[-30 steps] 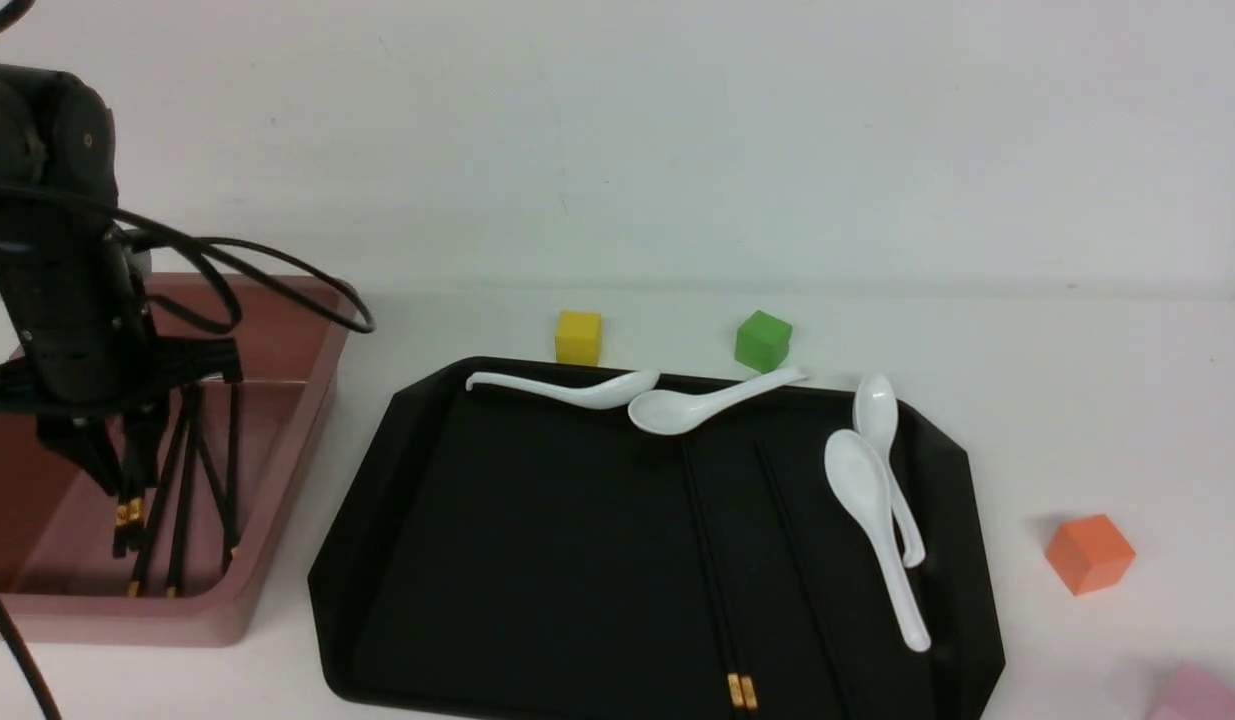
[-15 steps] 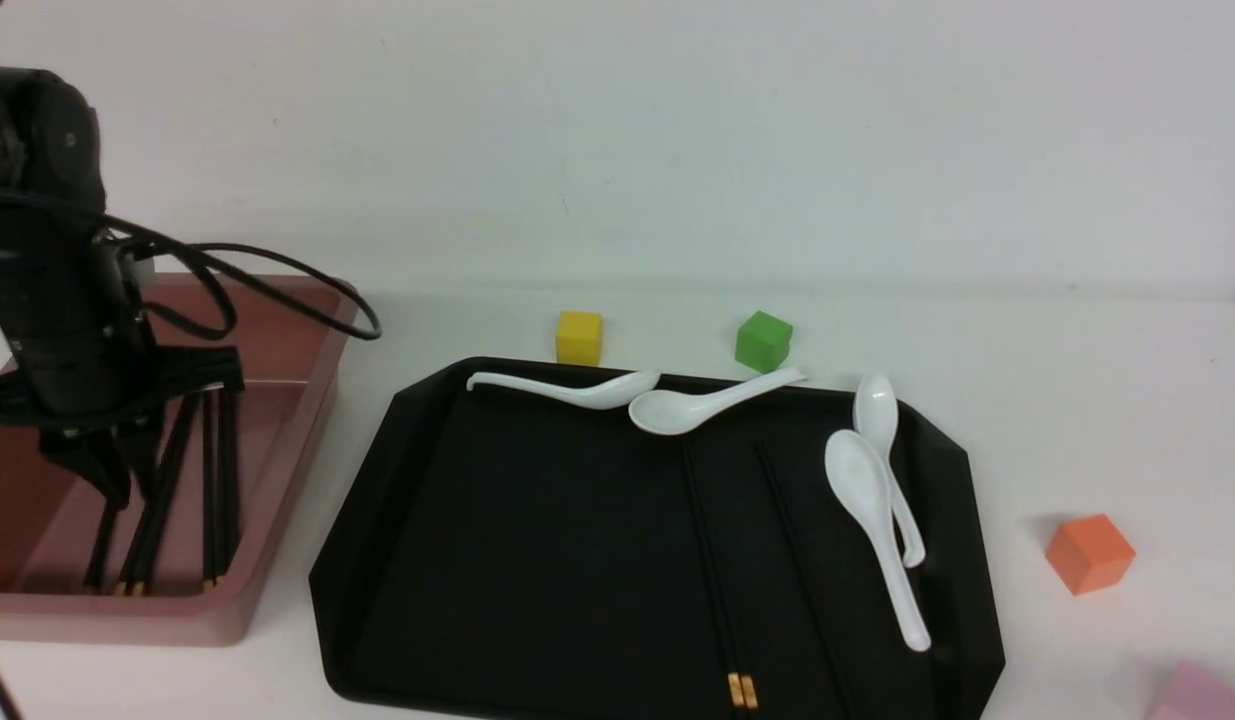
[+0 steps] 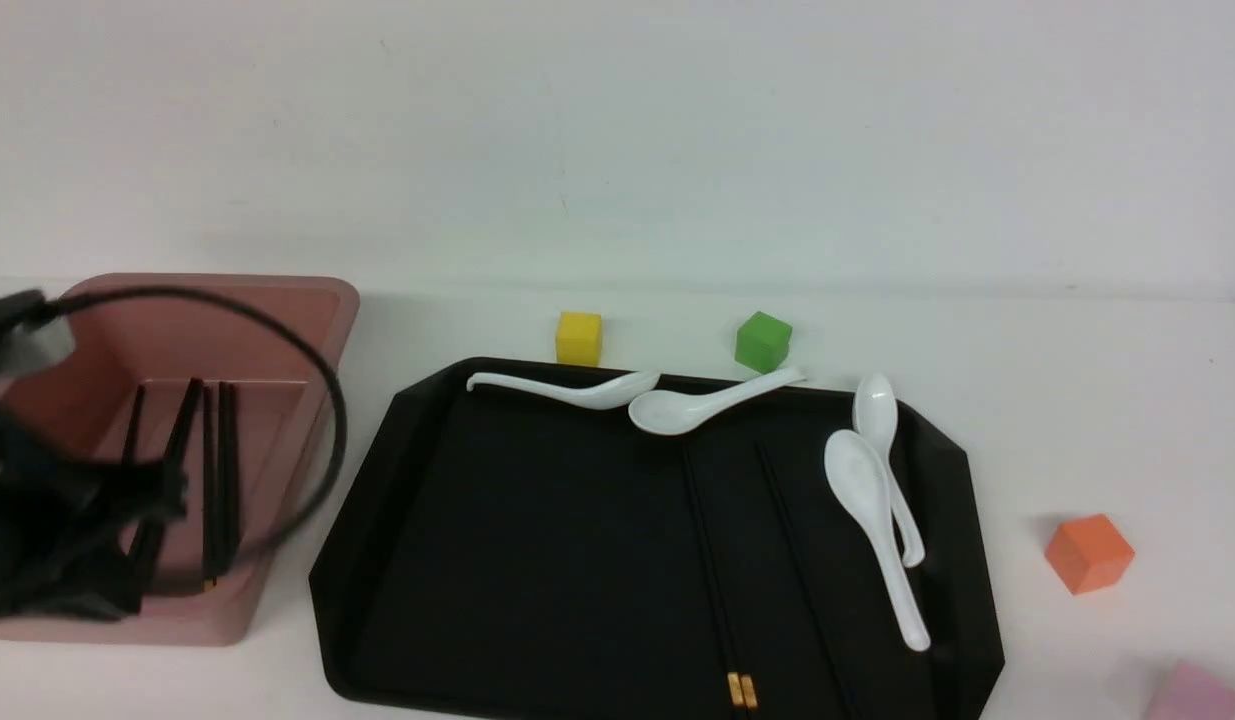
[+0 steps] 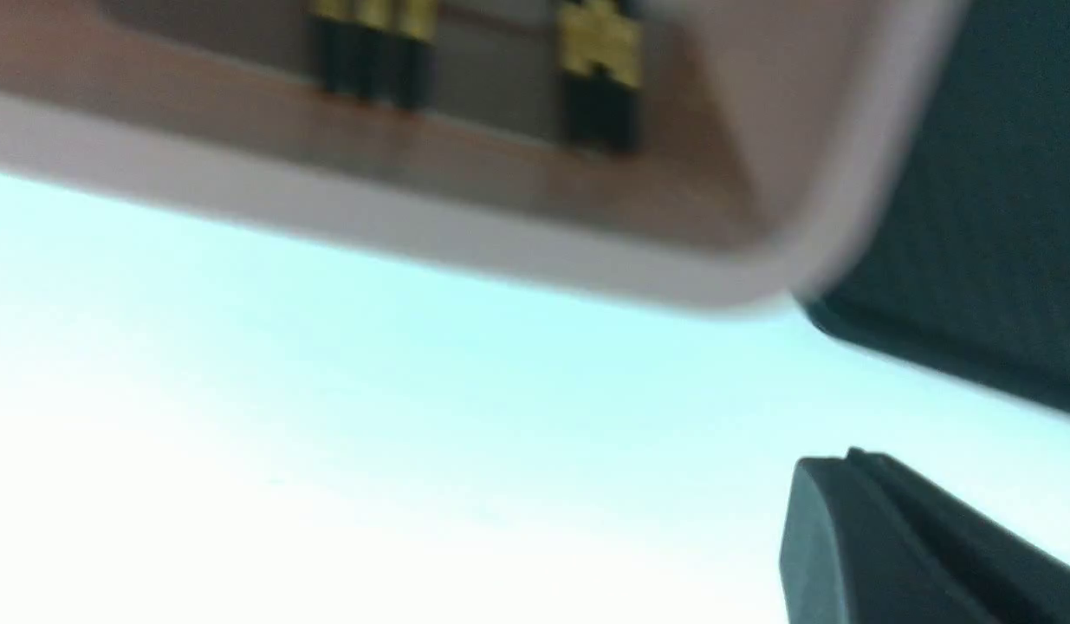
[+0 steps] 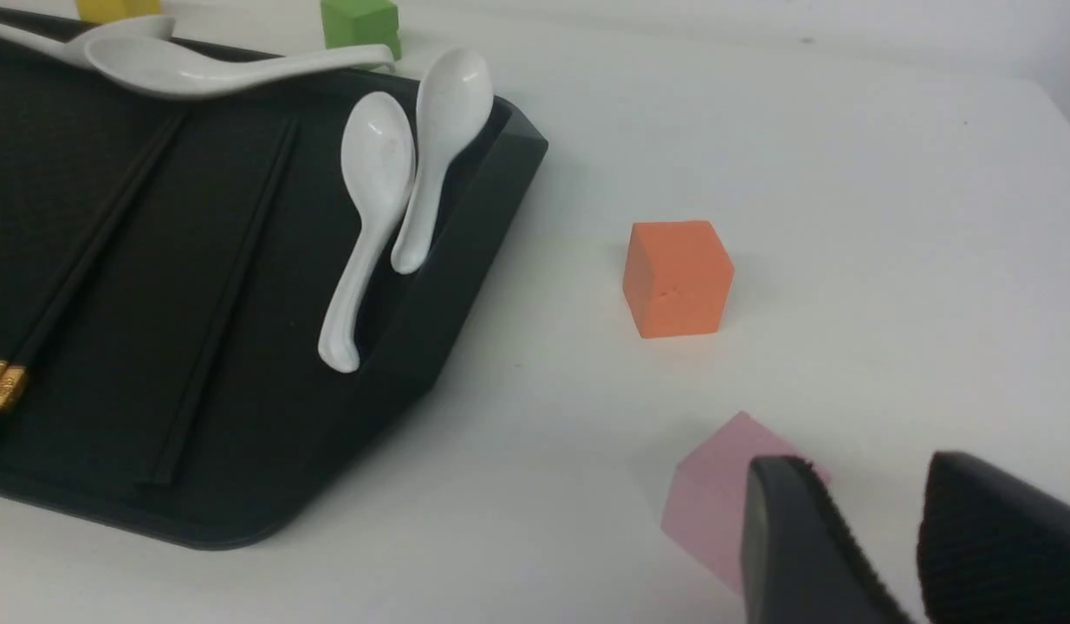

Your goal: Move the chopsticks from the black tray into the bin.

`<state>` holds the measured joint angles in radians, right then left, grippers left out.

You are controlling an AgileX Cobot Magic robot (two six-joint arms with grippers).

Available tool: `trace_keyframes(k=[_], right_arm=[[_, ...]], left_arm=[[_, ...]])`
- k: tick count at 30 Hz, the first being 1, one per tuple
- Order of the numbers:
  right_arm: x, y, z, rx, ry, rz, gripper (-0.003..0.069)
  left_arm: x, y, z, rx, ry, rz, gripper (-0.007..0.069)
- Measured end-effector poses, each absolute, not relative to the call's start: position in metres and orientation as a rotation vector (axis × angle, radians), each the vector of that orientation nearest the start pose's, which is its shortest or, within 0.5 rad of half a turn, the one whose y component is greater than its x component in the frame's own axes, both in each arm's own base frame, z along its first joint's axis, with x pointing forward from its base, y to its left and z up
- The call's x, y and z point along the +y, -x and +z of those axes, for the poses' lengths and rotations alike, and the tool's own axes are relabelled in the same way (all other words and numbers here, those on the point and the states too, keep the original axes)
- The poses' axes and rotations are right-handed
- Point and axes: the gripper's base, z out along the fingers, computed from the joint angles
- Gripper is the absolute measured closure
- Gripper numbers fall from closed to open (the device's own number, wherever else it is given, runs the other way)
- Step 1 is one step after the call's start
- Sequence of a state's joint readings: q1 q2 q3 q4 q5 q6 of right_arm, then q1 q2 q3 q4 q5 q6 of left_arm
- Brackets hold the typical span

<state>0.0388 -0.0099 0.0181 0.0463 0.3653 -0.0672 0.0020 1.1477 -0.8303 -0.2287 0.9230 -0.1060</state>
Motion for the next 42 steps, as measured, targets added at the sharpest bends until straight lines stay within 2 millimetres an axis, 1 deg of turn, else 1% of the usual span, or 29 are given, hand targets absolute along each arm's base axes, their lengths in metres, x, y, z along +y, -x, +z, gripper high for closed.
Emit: trace_keyframes(k=[1, 3, 4, 5, 6, 10, 12, 16, 19, 21, 36, 39, 42], right_arm=[[0.004, -0.053, 0.175, 1.855, 0.07, 0.026, 0.0419], [0.004, -0.053, 0.175, 1.855, 0.07, 0.026, 0.0419], [0.004, -0.053, 0.175, 1.855, 0.07, 0.026, 0.0419], [0.004, -0.053, 0.175, 1.855, 0.07, 0.026, 0.0419], [0.004, -0.053, 0.175, 1.855, 0.07, 0.026, 0.0419], [0.004, -0.053, 0.175, 1.855, 0.069, 0.026, 0.0419], [0.004, -0.053, 0.175, 1.855, 0.069, 0.026, 0.0419], [0.004, -0.053, 0.175, 1.855, 0.069, 0.026, 0.0419], [0.004, -0.053, 0.175, 1.855, 0.069, 0.026, 0.0419], [0.004, -0.053, 0.175, 1.855, 0.069, 0.026, 0.0419], [0.004, -0.053, 0.175, 1.855, 0.069, 0.026, 0.0419], [0.004, -0.053, 0.175, 1.855, 0.069, 0.026, 0.0419], [0.004, -0.053, 0.175, 1.855, 0.069, 0.026, 0.0419]], left_arm=[[-0.018, -0.197, 0.279, 2.662, 0.24, -0.337, 0.0637], [-0.022, -0.171, 0.279, 2.556, 0.18, -0.397, 0.0637], [-0.023, -0.165, 0.279, 2.518, 0.163, -0.416, 0.0637], [-0.025, -0.15, 0.277, 2.453, 0.147, -0.445, 0.0637], [-0.027, -0.14, 0.276, 2.402, 0.144, -0.468, 0.0637], [-0.029, -0.111, 0.276, 2.215, 0.162, -0.527, 0.0637], [-0.028, -0.094, 0.28, 2.078, 0.166, -0.534, 0.0637], [-0.026, -0.076, 0.292, 1.909, 0.156, -0.529, 0.0637], [-0.026, -0.067, 0.296, 1.848, 0.144, -0.533, 0.0637], [-0.026, -0.064, 0.297, 1.833, 0.14, -0.533, 0.0637], [-0.026, -0.064, 0.296, 1.833, 0.136, -0.525, 0.0637], [-0.025, -0.065, 0.293, 1.828, 0.145, -0.512, 0.0637], [-0.021, -0.066, 0.274, 1.809, 0.174, -0.475, 0.0637]])
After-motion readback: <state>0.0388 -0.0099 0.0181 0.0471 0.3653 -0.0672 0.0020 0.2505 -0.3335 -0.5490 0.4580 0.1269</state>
